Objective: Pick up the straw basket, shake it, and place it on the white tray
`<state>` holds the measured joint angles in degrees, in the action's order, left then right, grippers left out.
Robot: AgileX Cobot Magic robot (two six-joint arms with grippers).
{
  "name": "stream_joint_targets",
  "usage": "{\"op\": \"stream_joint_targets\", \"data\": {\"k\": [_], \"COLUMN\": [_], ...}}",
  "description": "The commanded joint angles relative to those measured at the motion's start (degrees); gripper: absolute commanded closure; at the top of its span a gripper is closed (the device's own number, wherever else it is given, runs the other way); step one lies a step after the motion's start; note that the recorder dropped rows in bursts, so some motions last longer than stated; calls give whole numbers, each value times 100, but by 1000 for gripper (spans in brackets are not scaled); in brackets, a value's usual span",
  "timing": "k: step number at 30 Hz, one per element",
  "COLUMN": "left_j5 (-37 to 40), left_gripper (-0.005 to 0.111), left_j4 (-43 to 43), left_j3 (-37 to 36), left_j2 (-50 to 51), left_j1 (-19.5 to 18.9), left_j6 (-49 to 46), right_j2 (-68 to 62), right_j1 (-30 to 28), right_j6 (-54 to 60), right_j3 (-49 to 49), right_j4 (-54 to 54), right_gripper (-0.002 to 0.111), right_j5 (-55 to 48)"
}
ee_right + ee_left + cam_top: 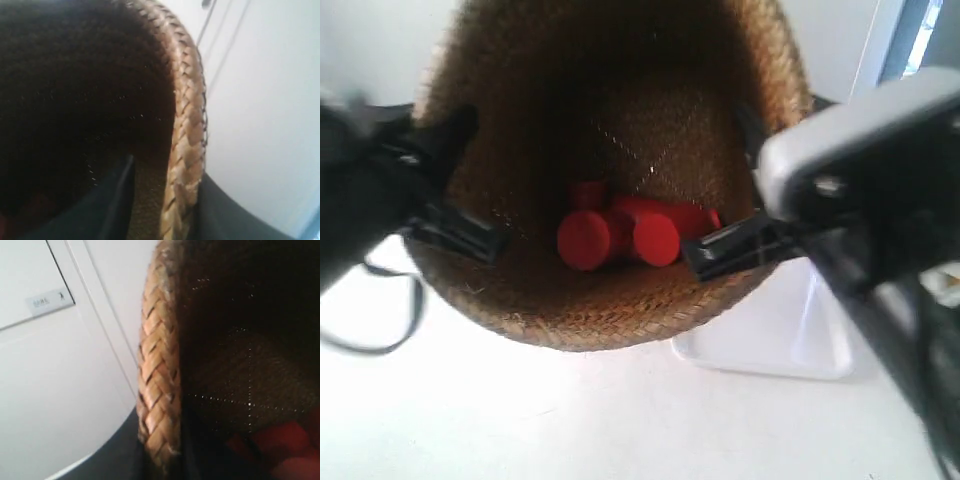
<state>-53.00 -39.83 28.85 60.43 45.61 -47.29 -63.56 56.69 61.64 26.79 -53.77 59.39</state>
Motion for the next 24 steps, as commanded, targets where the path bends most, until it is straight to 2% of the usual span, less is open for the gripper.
{"op": "stream_joint_targets", "data": {"k": [1, 5, 14, 24], "left_j5": [1685, 1516, 1642, 1642], "left_gripper": [107, 107, 107, 107], "left_j4": [306, 245, 300, 300], "left_j3": [580, 556, 556, 556], "left_j2": [946, 852, 803, 803], "left_j1": [-474, -416, -416, -416], "left_j6": [66, 153, 662, 663], "right_j2": [-825, -636, -492, -492], "right_j1": [-387, -176, -176, -189], "right_j6": [322, 397, 395, 407], "right_j3": [379, 156, 120, 120], "right_j4": [-596, -799, -821, -855], "right_gripper": [108, 108, 108, 108], "right_j5": [13, 195, -229, -231]}}
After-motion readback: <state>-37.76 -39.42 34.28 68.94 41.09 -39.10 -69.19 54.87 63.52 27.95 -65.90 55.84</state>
